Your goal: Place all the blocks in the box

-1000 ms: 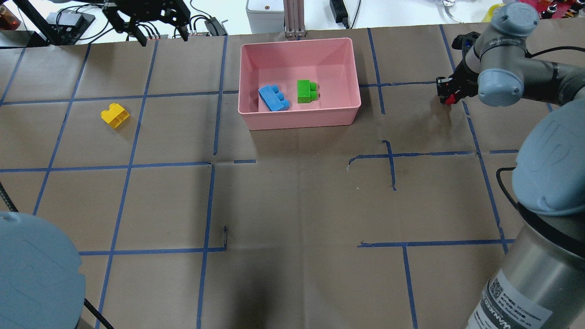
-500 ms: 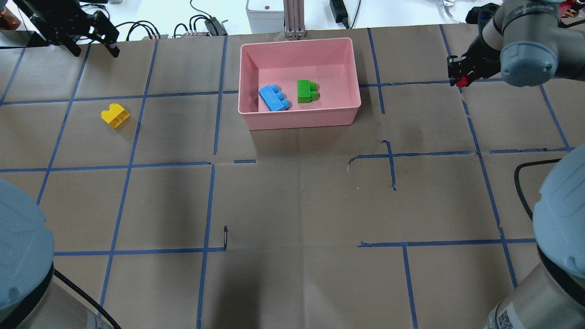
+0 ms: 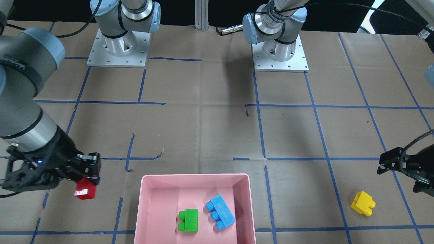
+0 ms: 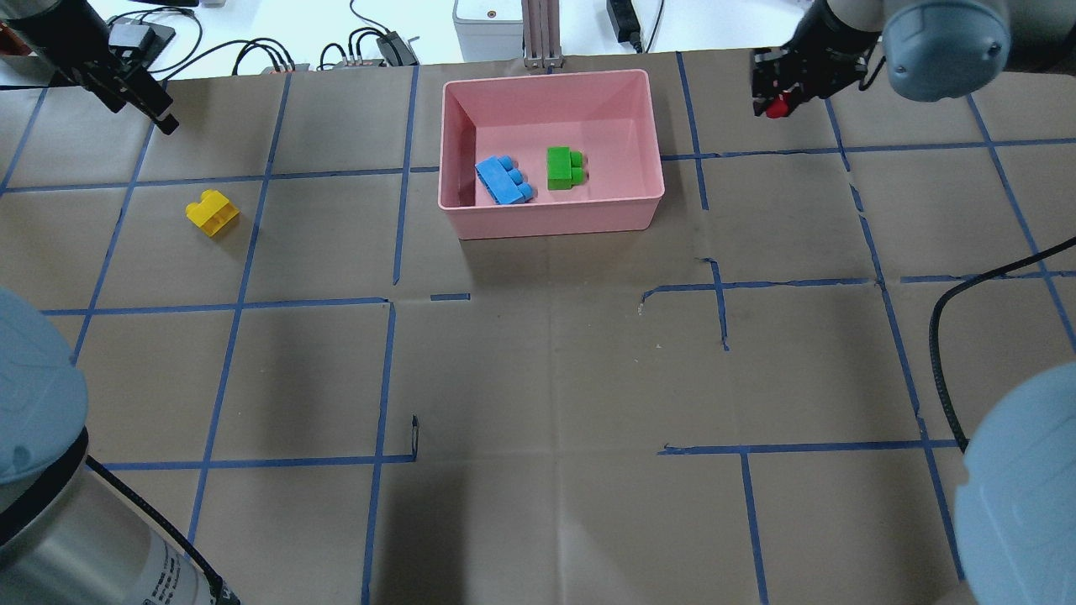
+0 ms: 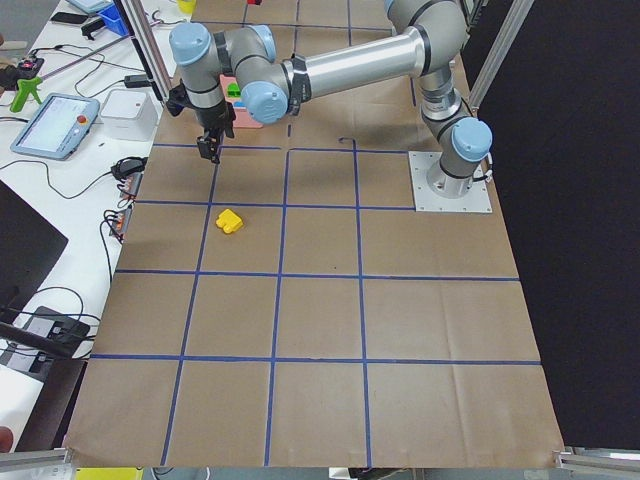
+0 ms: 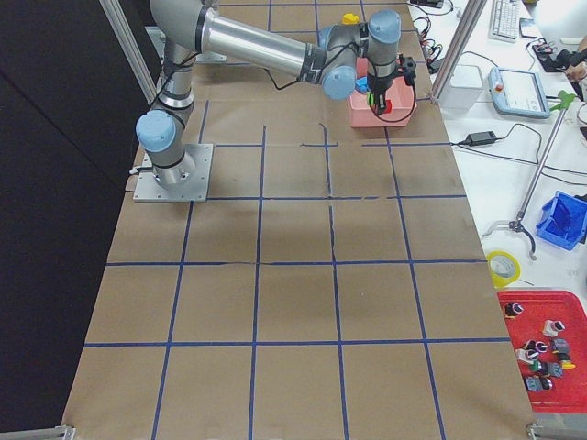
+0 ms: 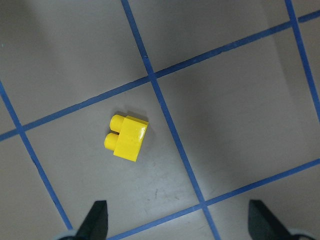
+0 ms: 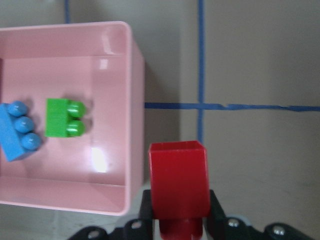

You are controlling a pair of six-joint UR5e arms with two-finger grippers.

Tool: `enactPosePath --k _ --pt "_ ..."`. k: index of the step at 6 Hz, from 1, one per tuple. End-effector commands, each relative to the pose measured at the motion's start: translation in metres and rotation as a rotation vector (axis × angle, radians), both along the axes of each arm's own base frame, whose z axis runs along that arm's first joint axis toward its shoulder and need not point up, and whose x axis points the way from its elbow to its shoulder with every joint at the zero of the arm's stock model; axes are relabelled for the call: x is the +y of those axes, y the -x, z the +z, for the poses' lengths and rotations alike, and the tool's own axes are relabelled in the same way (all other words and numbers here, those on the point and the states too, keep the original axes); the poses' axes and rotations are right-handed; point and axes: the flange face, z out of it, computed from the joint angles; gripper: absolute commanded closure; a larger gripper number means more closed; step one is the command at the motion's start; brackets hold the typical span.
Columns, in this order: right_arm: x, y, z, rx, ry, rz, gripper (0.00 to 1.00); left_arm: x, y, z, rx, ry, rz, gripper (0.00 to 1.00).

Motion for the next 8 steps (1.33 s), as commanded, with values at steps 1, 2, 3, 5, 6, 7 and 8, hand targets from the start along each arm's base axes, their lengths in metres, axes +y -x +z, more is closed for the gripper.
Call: enactPosePath --k 1,2,3,5,6,7,8 --pt "-0.016 -0.119 -0.015 -0.183 0.039 -0.022 0.90 -0.016 -0.009 -0.040 0.011 -0.017 -0.158 0.01" --pt "-0.025 -0.155 -0.046 -0.199 0.059 -0.009 0.90 -0.028 -0.013 -0.067 0.009 -0.013 -0.154 0.01" --pt "-0.025 -0.170 -0.069 -0.199 0.061 0.008 0.88 -0.039 -0.018 -0.108 0.016 -0.011 -0.145 0.01" --pt "-0.026 -0.168 -0.061 -0.186 0.073 0.021 0.01 -0.044 -0.060 -0.165 0.030 -0.024 -0.090 0.01" --pt "-0.025 -0.168 -0.058 -0.185 0.076 0.021 0.00 -0.044 -0.065 -0.187 0.064 -0.038 -0.078 0.01" --pt "-0.024 -0.165 -0.054 -0.182 0.077 0.016 0.00 -0.041 -0.064 -0.195 0.073 -0.052 -0.070 0.01" --pt "-0.022 -0.145 -0.033 -0.176 0.062 -0.013 0.00 -0.034 -0.060 -0.205 0.084 -0.074 -0.064 0.01"
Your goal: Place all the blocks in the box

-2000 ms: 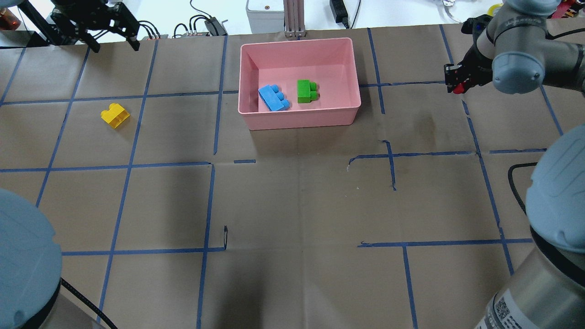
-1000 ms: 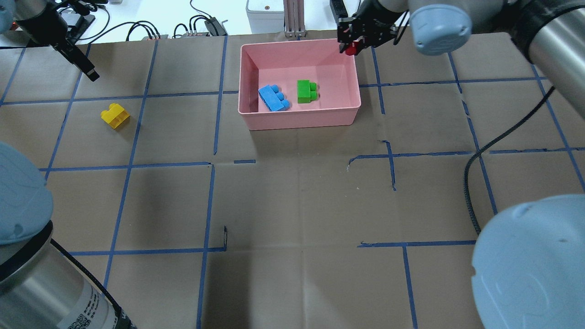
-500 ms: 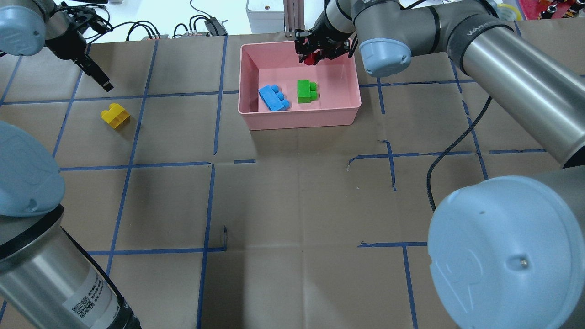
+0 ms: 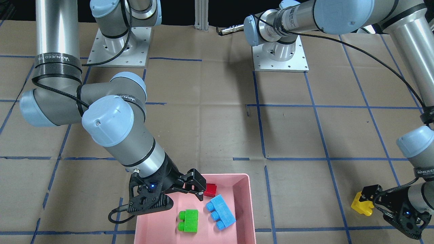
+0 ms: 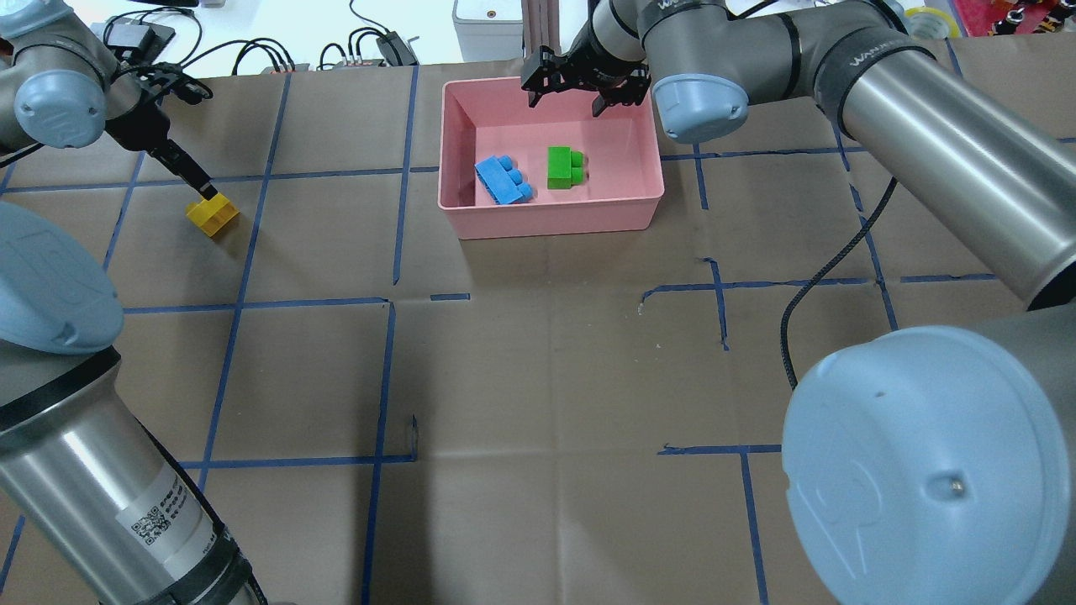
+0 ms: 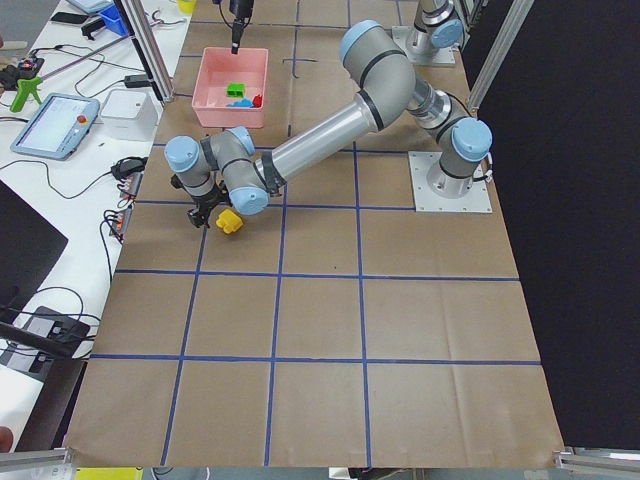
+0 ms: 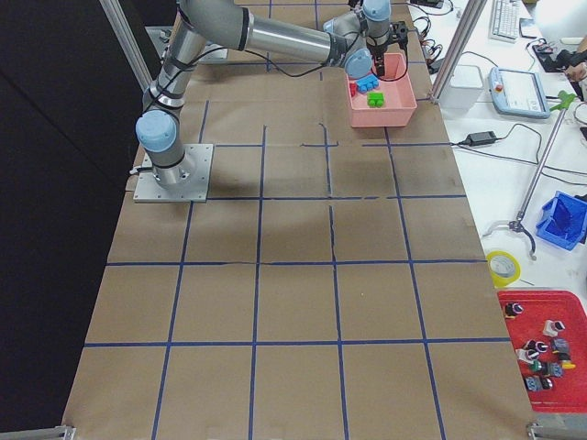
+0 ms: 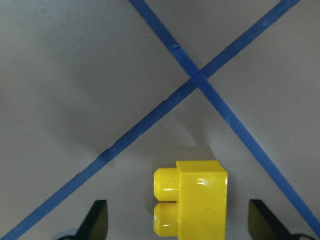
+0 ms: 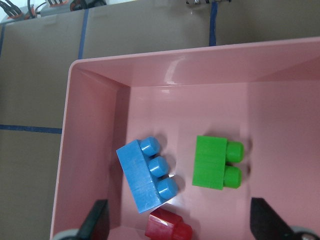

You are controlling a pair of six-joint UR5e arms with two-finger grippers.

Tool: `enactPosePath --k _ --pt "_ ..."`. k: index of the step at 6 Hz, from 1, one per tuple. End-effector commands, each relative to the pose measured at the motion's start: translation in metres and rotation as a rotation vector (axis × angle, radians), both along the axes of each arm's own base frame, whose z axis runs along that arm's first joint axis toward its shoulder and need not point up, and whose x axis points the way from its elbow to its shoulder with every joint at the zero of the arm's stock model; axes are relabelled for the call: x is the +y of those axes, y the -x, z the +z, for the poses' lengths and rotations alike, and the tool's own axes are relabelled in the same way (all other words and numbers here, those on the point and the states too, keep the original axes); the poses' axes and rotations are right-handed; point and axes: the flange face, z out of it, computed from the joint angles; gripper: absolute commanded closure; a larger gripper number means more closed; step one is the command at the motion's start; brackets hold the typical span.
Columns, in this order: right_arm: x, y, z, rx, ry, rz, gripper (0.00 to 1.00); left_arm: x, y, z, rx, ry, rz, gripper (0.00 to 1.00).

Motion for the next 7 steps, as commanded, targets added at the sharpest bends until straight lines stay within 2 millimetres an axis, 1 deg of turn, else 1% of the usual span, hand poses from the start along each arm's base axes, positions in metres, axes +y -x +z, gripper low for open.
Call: enactPosePath --k 1,2,3,4,5,6,7 --pt "0.017 0.063 0.060 0.015 -0.087 -0.070 0.00 0.011 0.004 -0.022 0.020 -0.042 0.002 0.01" --pt "0.038 0.121 0.089 0.041 -0.191 -0.068 0.00 0.018 0.005 -0.033 0.029 -0.064 0.003 0.01" --pt "0.055 0.161 0.127 0.088 -0.124 0.030 0.00 0.021 0.006 -0.033 0.030 -0.064 0.005 0.07" --pt "0.073 0.182 0.157 0.191 -0.063 0.104 0.00 0.020 0.006 -0.031 0.028 -0.060 0.006 0.22" --pt "0.101 0.189 0.165 0.272 -0.157 0.130 0.00 0.020 0.005 -0.031 0.024 -0.059 0.008 0.38" --pt "0.114 0.191 0.162 0.304 -0.231 0.138 0.00 0.019 0.005 -0.029 0.018 -0.053 0.009 0.53" --pt "0.132 0.190 0.180 0.318 -0.211 0.131 0.00 0.017 0.003 -0.025 0.008 -0.039 0.010 0.66"
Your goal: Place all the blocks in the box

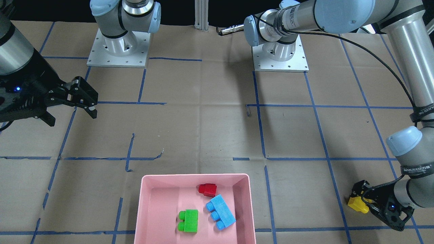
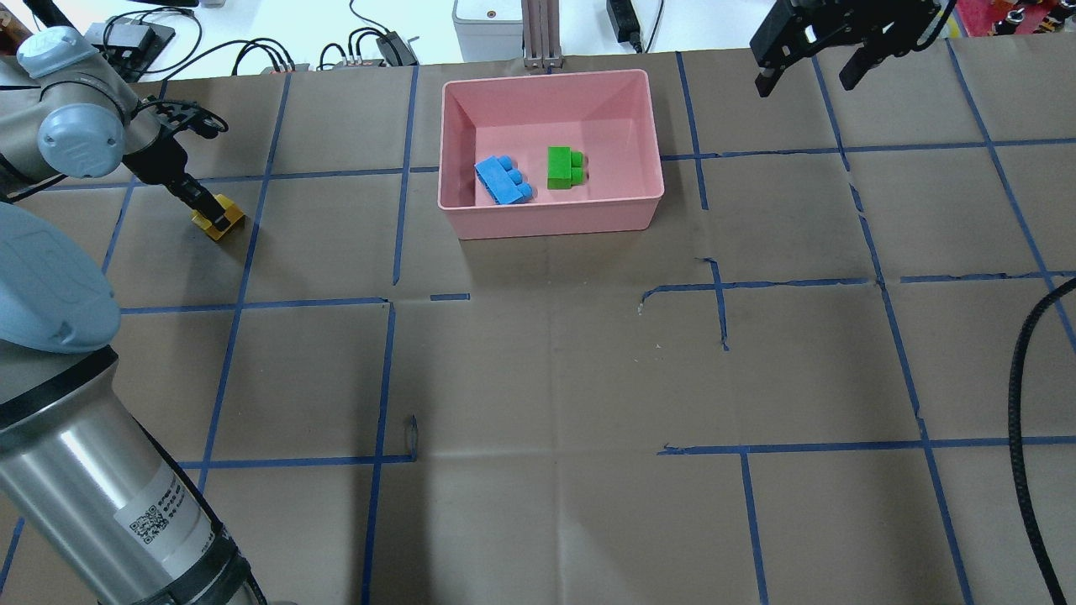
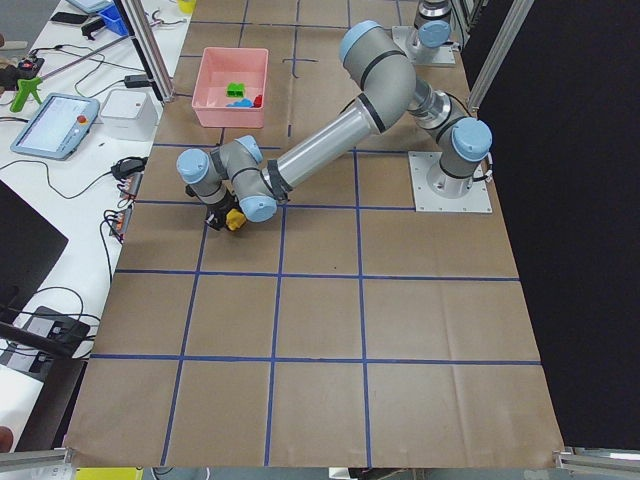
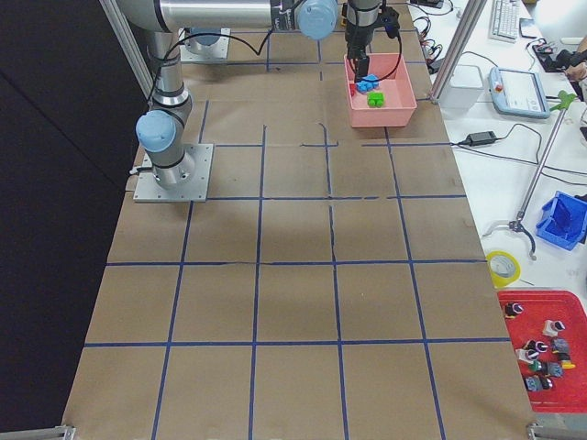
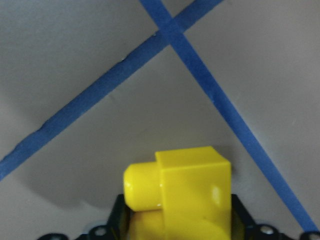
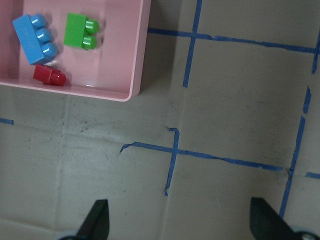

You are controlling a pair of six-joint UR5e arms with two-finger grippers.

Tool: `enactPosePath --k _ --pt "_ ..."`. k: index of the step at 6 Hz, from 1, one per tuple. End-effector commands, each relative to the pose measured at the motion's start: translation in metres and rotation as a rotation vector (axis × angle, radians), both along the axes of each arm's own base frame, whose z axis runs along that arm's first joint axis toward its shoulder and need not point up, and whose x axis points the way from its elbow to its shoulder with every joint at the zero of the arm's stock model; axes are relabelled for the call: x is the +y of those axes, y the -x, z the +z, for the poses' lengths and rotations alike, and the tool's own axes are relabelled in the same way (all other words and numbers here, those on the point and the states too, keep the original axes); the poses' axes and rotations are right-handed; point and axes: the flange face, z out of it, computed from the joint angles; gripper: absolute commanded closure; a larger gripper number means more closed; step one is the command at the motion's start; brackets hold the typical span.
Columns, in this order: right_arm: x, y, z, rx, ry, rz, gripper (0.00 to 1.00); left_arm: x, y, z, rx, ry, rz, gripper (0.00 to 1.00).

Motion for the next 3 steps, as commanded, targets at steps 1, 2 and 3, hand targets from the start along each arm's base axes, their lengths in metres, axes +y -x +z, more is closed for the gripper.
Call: enactPosePath --k 1,2,3 --pt "0.040 0.001 0.004 0.081 -0.025 -0.009 0.00 -0.007 -0.004 0.021 -0.027 0.042 0.004 0.77" --pt "0.056 -0.007 -0.012 0.083 -0.064 -0.097 0.00 -0.017 -0.008 0.081 -0.079 0.145 0.031 0.81" --pt "0.065 -0.018 -0.015 0.139 -0.034 -0.185 0.00 -0.019 -0.003 0.144 -0.118 0.225 0.035 0.81"
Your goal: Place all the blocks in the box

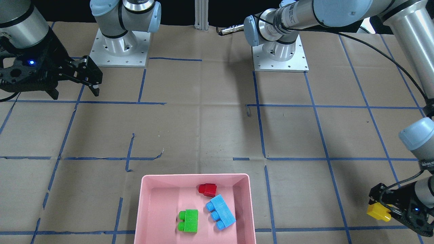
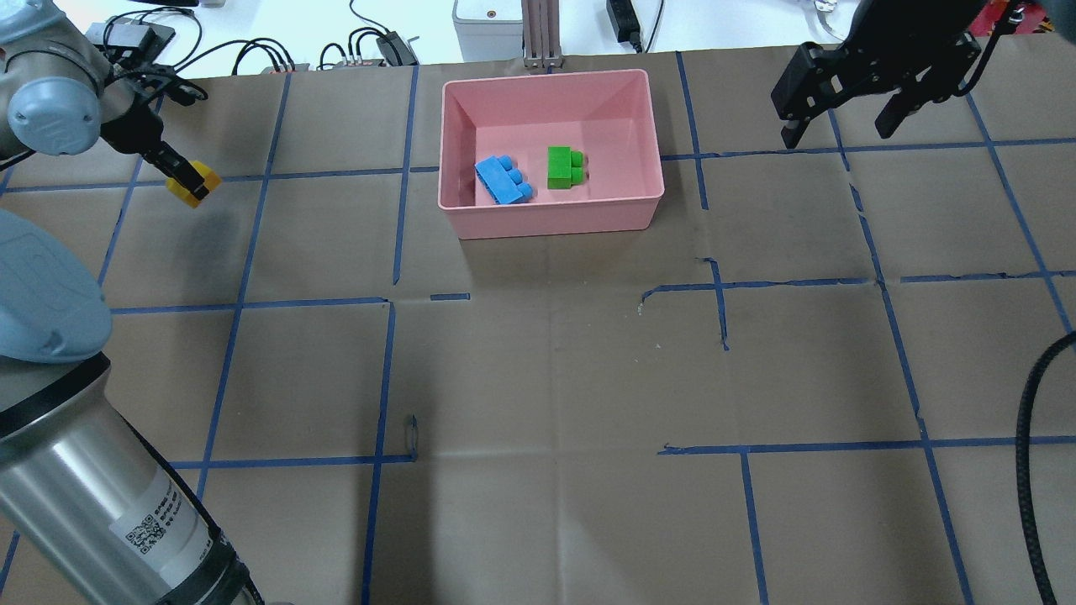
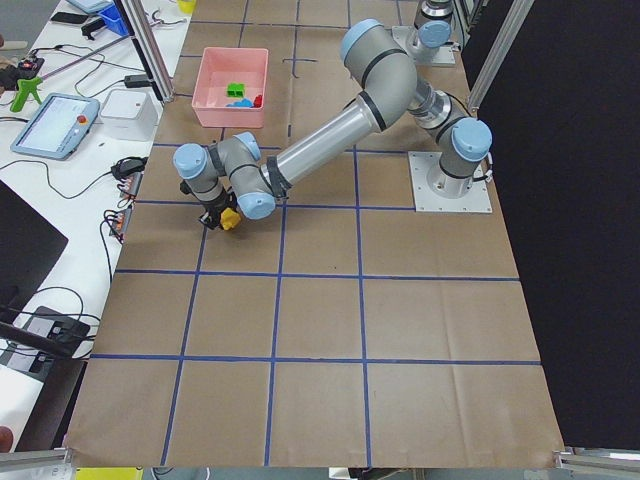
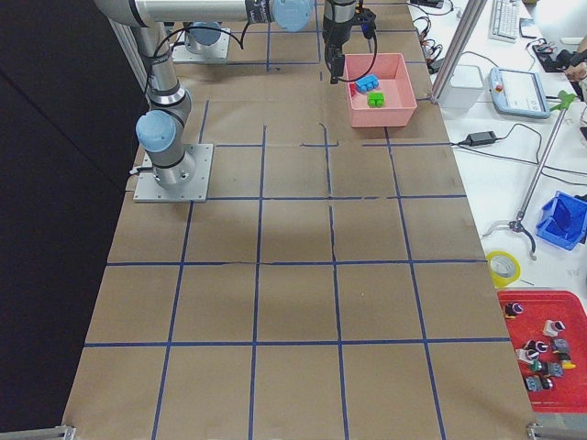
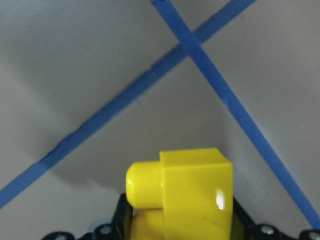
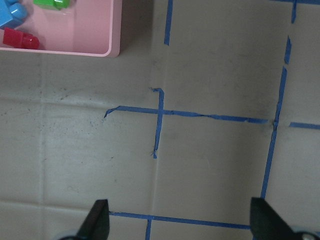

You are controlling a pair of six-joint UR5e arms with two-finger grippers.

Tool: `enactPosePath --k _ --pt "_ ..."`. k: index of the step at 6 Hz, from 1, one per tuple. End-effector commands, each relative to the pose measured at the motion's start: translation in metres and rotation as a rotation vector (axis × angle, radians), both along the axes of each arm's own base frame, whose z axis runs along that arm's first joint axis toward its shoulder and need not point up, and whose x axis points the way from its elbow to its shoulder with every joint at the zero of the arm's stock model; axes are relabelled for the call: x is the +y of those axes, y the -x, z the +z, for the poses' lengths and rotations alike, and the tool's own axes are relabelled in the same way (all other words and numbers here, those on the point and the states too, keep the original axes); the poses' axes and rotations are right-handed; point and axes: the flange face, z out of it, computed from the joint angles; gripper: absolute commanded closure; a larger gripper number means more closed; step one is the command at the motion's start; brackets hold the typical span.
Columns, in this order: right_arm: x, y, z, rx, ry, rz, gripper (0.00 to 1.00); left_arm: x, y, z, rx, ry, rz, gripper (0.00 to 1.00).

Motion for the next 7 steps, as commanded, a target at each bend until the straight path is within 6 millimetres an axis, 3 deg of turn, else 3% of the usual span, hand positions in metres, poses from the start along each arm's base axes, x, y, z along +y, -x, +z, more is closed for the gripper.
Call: enactPosePath --k 1,2,3,5,7 --pt "0.021 -0.019 -0.030 0.056 -0.029 -0.067 0.00 0.004 0.007 0.094 -0.051 0.112 0.032 0.81" --pt "0.037 -0.021 -0.031 0.051 -0.042 -0.059 0.00 0.012 0.021 0.118 -0.045 0.112 0.073 0.81" --pt "0.044 -0.023 -0.025 0.047 -0.026 -0.061 0.00 0.012 0.060 0.135 -0.036 0.118 0.111 0.81" --pt "0.050 -0.030 -0.037 0.041 -0.040 -0.045 0.00 -0.001 0.191 0.141 0.012 0.129 0.310 0.81" --pt "0.050 -0.041 -0.027 -0.060 -0.020 -0.047 0.00 0.013 0.348 0.134 0.076 0.093 0.551 0.81"
